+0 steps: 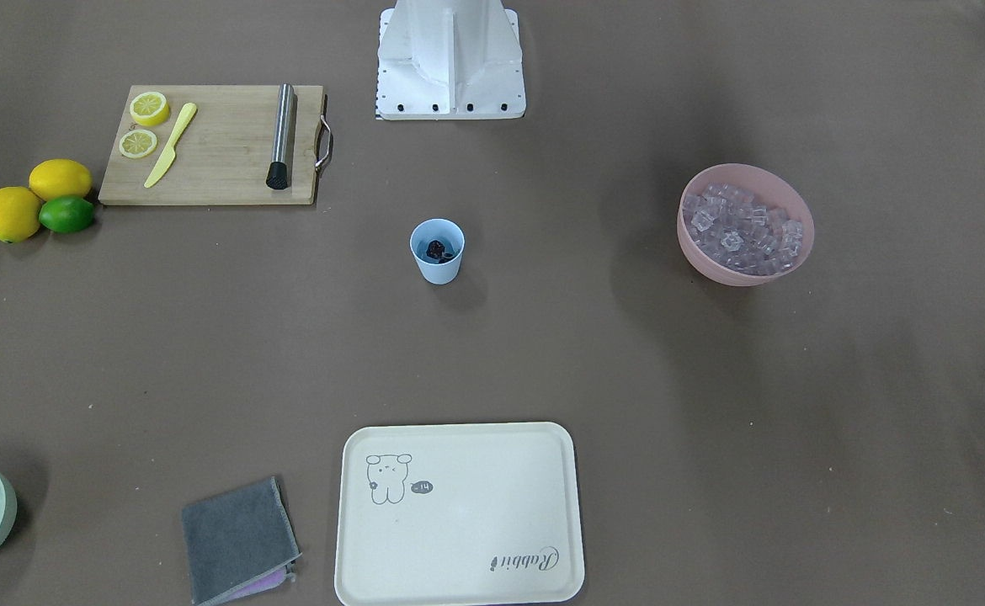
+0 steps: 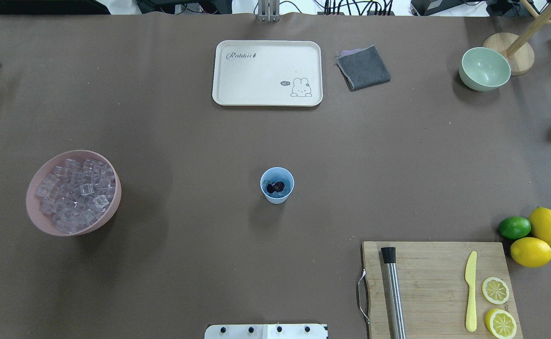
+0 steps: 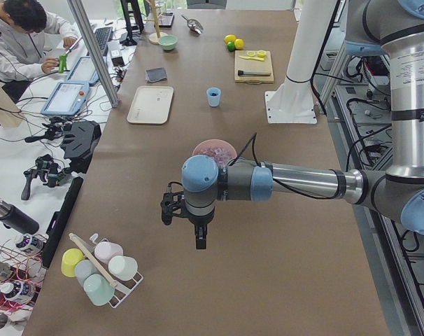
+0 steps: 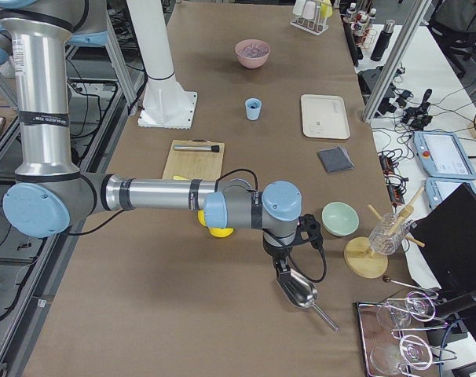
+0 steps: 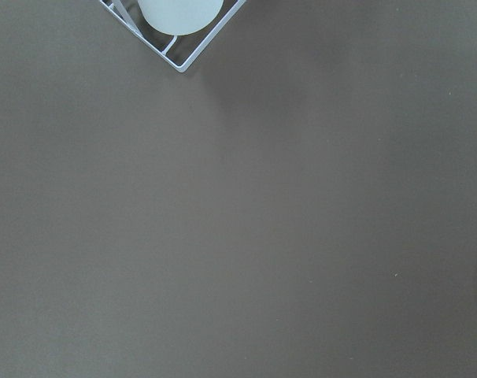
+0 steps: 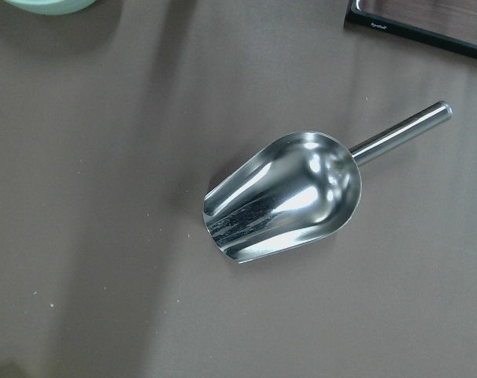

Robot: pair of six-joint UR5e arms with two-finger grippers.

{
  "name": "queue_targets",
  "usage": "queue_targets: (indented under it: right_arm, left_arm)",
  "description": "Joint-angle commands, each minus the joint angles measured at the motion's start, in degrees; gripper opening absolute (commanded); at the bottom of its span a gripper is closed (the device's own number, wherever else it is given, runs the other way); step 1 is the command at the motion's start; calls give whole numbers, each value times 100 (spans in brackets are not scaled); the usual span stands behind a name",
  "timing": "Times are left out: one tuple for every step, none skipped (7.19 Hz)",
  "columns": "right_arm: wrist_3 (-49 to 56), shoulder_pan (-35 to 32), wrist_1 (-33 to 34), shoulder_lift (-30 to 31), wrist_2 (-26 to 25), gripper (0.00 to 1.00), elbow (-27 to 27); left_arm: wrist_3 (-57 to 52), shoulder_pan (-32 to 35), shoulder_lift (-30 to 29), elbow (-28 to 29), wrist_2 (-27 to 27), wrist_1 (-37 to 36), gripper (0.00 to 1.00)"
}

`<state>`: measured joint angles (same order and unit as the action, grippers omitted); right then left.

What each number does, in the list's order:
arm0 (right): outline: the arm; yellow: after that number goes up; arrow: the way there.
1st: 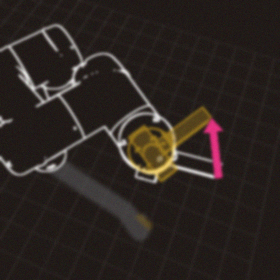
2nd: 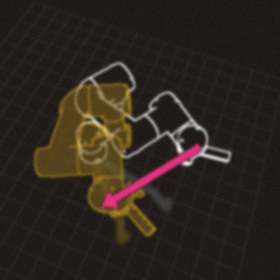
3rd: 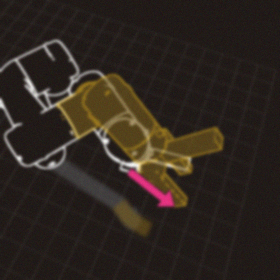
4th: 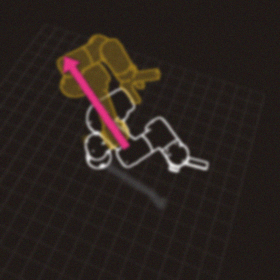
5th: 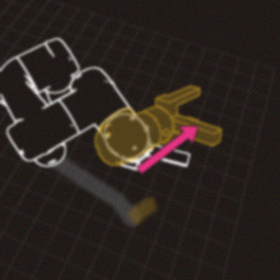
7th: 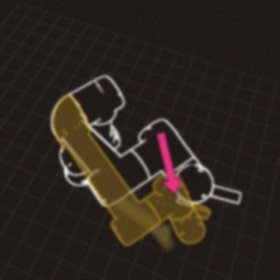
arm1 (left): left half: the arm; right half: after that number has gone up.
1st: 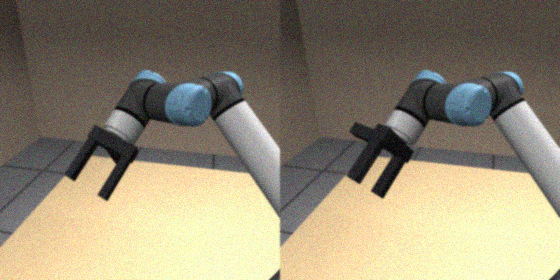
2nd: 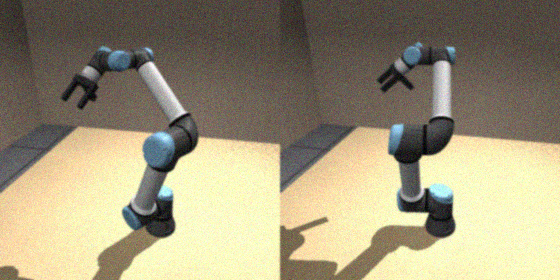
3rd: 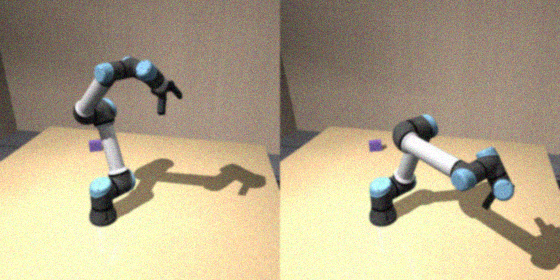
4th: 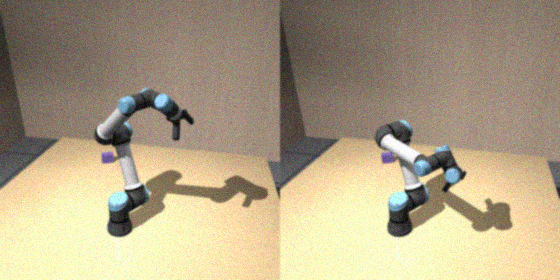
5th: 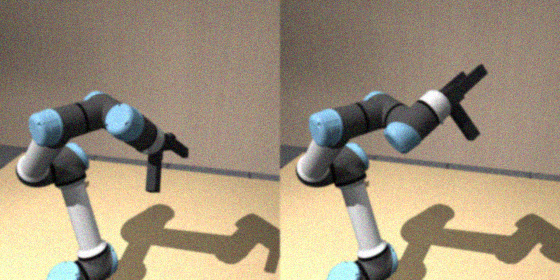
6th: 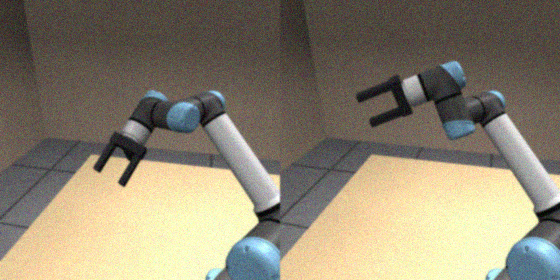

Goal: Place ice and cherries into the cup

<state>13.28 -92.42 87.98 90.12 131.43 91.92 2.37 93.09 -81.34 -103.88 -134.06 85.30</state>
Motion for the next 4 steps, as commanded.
queue_targets:
  right_arm:
    - [-1, 13, 17, 23, 110, 100, 10]
    - [-1, 13, 26, 49, 242, 100, 2]
    - [-1, 13, 17, 58, 243, 100, 2]
    - [-1, 13, 17, 58, 243, 100, 10]
  left_arm:
    - [0, -19, -92, 166, 11, 31, 98]
    - [0, -19, -92, 158, 11, 31, 98]
    - [0, -19, -84, 140, -15, 31, 98]
    - [0, -19, -66, 140, -15, 31, 98]
